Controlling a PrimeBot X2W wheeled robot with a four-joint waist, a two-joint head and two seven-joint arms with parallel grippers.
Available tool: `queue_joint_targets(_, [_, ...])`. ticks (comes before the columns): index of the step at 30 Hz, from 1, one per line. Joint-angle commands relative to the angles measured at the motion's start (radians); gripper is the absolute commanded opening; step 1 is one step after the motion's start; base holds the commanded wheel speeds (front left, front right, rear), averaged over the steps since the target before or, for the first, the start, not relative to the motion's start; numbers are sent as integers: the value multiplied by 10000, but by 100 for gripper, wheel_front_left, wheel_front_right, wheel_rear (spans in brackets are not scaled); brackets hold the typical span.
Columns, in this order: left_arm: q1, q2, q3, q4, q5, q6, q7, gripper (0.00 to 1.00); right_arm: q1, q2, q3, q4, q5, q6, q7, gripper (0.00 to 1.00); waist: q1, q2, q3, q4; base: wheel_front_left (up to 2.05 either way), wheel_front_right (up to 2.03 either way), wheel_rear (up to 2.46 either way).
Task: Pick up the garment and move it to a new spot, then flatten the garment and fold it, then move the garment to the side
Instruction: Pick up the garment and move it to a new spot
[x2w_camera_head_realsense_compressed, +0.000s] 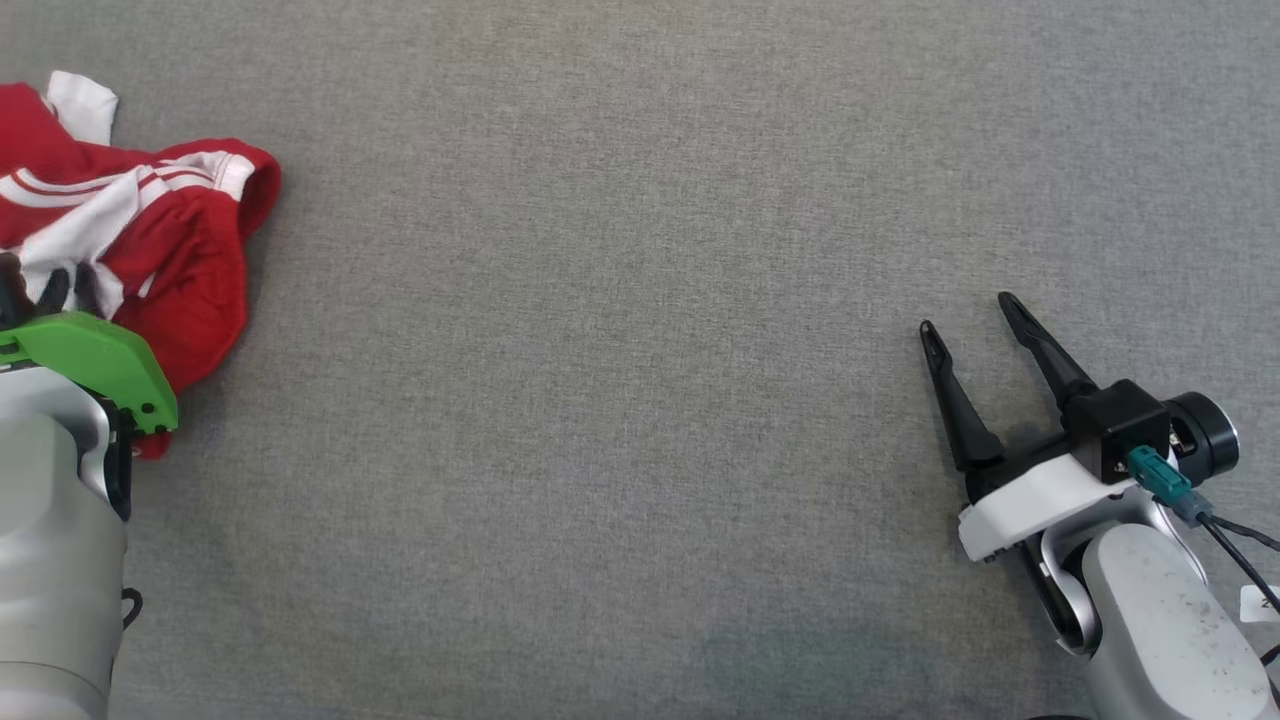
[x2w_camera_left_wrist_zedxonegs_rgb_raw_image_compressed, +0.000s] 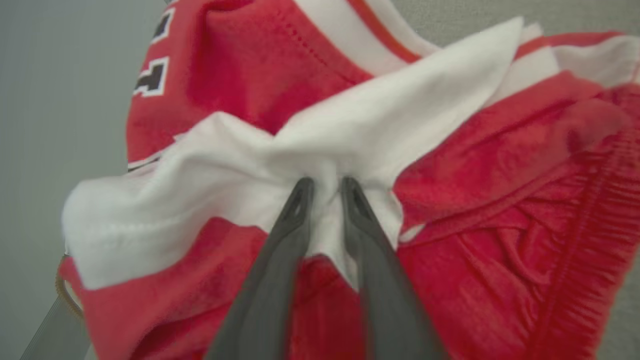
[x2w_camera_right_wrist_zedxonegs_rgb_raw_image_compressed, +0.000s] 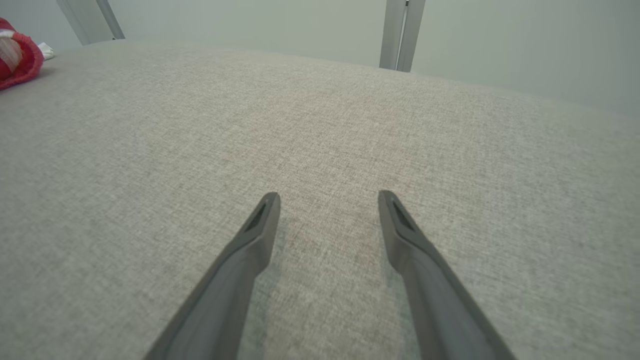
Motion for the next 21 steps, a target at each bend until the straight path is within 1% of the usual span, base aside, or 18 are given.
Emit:
queue_joint_targets(1, [-126,18,1,50,-68,108,-22,0,-74,-10,-25,-18,-34,-13,-31,100,-1,0,33,-65,0,0,0])
queue_joint_targets(4, [-177,113,-60,91,-5,204,-170,0,3,22,-95,-10,-16,-13,-31,100,-1,0,-20,-74,0,0,0])
queue_joint_targets(6, [-256,152,-128,-27,66,194,-309,0,58,74,-147,23,-20,-13,-31,100,-1,0,-97,-62,0,0,0])
queue_joint_targets(10, [-320,283,-470,-811,464,204,-512,0,148,214,-234,34,72,-13,-31,100,-1,0,-337,8,0,0,0])
queue_joint_targets(13, [-214,316,-607,-2164,717,190,-515,0,238,316,-276,46,95,-13,-31,100,-1,0,-587,83,0,0,0])
queue_joint_targets(21, [68,115,-980,-5526,1242,-262,-513,0,504,661,-292,188,290,-13,-31,100,-1,0,-1284,170,0,0,0])
